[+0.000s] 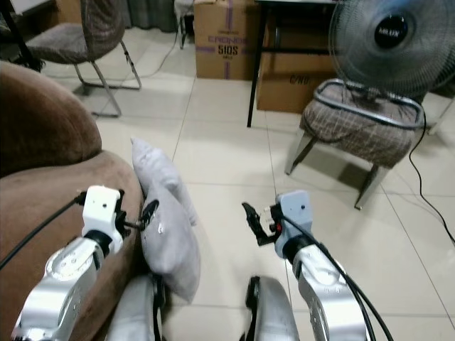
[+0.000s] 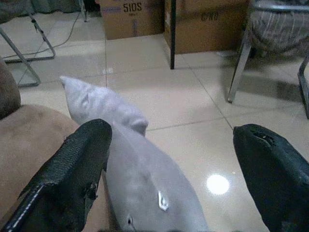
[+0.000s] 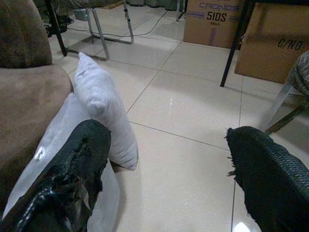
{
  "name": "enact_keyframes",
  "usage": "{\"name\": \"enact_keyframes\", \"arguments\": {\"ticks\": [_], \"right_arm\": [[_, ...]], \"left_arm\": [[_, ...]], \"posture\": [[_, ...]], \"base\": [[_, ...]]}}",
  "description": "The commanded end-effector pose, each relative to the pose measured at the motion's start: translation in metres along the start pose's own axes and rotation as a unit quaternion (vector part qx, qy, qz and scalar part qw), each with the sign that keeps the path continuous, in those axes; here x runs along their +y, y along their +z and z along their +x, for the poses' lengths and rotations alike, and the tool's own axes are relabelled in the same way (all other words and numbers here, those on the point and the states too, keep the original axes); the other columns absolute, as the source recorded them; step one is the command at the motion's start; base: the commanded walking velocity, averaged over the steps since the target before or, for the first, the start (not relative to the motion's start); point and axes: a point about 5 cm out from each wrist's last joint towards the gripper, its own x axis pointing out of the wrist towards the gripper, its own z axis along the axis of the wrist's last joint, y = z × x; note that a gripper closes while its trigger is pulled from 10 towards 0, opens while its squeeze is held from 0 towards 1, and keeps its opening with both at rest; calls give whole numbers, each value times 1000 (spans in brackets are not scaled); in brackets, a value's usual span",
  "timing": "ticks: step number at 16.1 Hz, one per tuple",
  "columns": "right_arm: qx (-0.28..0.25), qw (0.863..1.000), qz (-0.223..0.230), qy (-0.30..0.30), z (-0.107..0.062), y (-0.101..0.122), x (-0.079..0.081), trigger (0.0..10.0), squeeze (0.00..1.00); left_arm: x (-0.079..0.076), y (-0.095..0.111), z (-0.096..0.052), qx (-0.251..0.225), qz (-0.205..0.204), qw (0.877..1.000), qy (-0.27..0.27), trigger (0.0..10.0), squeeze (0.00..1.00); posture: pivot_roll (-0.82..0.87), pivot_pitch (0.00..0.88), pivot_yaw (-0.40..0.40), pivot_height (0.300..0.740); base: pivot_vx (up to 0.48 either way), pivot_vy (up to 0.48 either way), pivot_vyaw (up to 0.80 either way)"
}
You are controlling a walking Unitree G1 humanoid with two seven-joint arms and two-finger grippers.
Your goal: Move the pillow to the sofa from floor
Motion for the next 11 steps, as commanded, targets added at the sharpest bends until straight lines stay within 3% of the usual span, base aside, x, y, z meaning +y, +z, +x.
{"name": "enact_keyframes", "arguments": {"ticks": [1, 4, 5, 6, 8, 10, 11], "right_arm": [[5, 1000, -5, 5, 1, 1, 0, 10000, 0], [14, 1000, -12, 9, -1, -1, -1, 10000, 0], [18, 1000, -17, 13, -1, -1, -1, 10000, 0], [20, 999, -22, 16, -3, -1, -1, 10000, 0], [31, 998, -39, 29, -6, 1, -2, 10000, 0], [41, 997, -51, 44, -9, 1, -1, 10000, 0], [49, 995, -62, 53, -12, 0, -1, 10000, 0]], "left_arm": [[-2, 1, 4, 4, 7, 1000, -10, 10000, 0], [-10, -5, 17, 25, -19, 999, -41, 10000, 43], [-14, -8, 21, 35, -39, 997, -59, 10000, 1000], [-18, -12, 27, 46, -51, 995, -68, 10000, 1000], [-15, -24, 41, 89, -3, 995, -49, 10000, 1000], [-7, -26, 50, 109, 8, 994, -23, 10000, 1000], [-7, -26, 55, 111, -7, 993, -26, 10000, 0]], "posture": [[46, 0, -10, 531], [42, 0, -27, 521], [34, 0, -29, 521], [24, 0, -30, 521], [-12, 0, -30, 521], [-35, 0, -25, 521], [-48, 0, -22, 521]], "base": [[0, 0, 0], [0, 0, 0], [0, 0, 0], [0, 0, 0], [0, 0, 0], [0, 0, 0], [0, 0, 0]]}}
